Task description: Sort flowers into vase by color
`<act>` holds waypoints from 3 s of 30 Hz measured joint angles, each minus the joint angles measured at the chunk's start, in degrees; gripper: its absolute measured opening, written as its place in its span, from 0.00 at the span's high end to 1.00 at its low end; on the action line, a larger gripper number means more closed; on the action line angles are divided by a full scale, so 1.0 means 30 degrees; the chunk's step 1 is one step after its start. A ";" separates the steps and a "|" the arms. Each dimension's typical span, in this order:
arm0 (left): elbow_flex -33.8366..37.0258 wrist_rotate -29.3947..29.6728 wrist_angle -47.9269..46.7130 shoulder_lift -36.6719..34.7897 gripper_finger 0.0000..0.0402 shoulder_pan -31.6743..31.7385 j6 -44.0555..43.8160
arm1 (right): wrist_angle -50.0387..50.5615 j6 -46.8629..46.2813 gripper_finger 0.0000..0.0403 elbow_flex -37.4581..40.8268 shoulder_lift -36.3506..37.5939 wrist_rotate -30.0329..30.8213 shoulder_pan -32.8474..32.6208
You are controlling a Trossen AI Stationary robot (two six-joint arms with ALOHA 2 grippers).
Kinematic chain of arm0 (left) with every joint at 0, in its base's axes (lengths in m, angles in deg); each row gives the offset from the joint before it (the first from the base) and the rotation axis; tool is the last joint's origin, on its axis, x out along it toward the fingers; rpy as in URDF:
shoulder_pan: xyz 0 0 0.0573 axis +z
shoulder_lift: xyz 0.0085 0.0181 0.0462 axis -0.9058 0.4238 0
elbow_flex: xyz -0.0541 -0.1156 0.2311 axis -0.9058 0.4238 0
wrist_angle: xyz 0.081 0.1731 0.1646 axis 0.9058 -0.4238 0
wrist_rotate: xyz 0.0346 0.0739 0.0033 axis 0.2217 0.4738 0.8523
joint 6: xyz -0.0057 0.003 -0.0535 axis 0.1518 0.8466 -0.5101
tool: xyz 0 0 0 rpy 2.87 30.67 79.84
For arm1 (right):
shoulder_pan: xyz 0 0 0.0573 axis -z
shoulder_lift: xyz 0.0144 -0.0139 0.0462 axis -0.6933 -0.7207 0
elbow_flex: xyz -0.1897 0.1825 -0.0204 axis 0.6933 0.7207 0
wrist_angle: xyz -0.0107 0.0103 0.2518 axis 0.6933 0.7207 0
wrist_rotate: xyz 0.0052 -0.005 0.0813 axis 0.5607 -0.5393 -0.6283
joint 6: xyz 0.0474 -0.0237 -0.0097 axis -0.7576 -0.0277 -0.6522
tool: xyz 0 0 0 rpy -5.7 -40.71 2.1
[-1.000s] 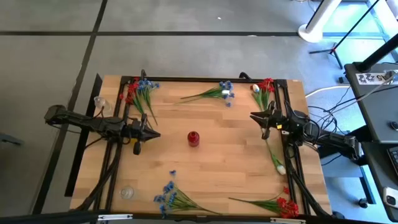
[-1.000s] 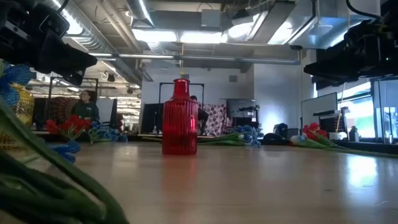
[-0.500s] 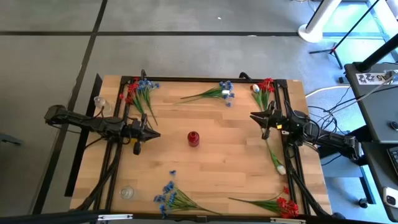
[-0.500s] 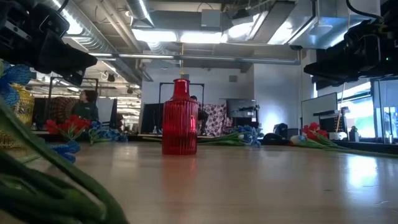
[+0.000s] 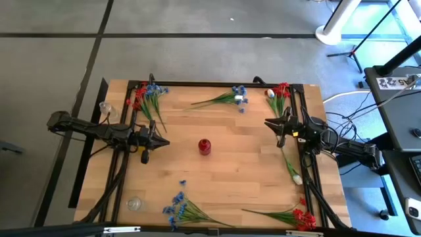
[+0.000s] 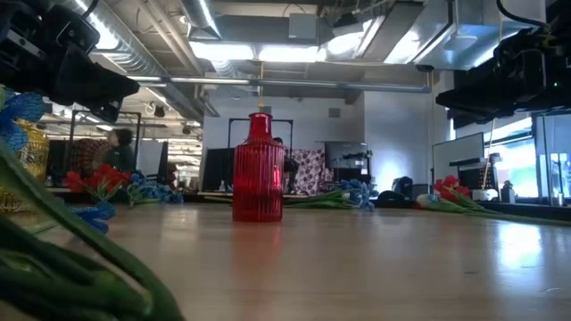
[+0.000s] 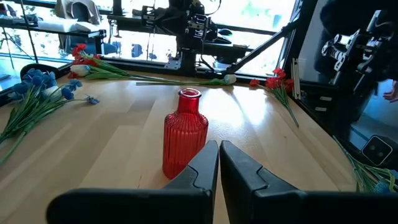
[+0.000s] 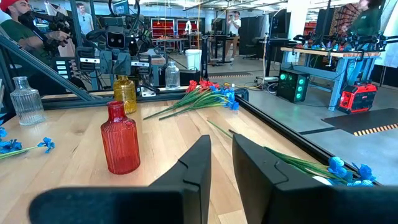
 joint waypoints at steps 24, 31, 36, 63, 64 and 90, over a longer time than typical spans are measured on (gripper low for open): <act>-0.0007 -0.0007 -0.0002 -0.0002 0.96 -0.0003 0.0007 | -0.2546 -1.5545 0.83 0.0000 0.0088 -0.3119 -0.0131; -0.0004 -0.0004 -0.0006 -0.0002 0.96 -0.0001 0.0000 | 0.0227 -1.5946 0.84 -0.1654 -0.1571 -0.0908 -0.0127; -0.0007 -0.0001 -0.0005 -0.0005 0.96 -0.0001 0.0000 | 0.4237 -1.5613 0.90 -0.4676 -0.5853 0.2978 -0.0131; -0.0007 0.0007 -0.0013 0.0001 0.96 -0.0007 0.0007 | 2.2140 -2.1498 0.61 -1.3265 -2.4615 -0.4717 -0.3885; -0.0001 0.0001 -0.0006 -0.0006 0.96 0.0000 0.0001 | 2.2085 -2.1528 0.58 -1.3208 -2.4975 -0.4694 -0.4207; -0.0010 0.1930 1.1902 -0.0006 0.96 0.0015 -0.3645 | 1.7989 -1.7721 0.90 -0.9989 -2.8158 -0.6295 -0.4750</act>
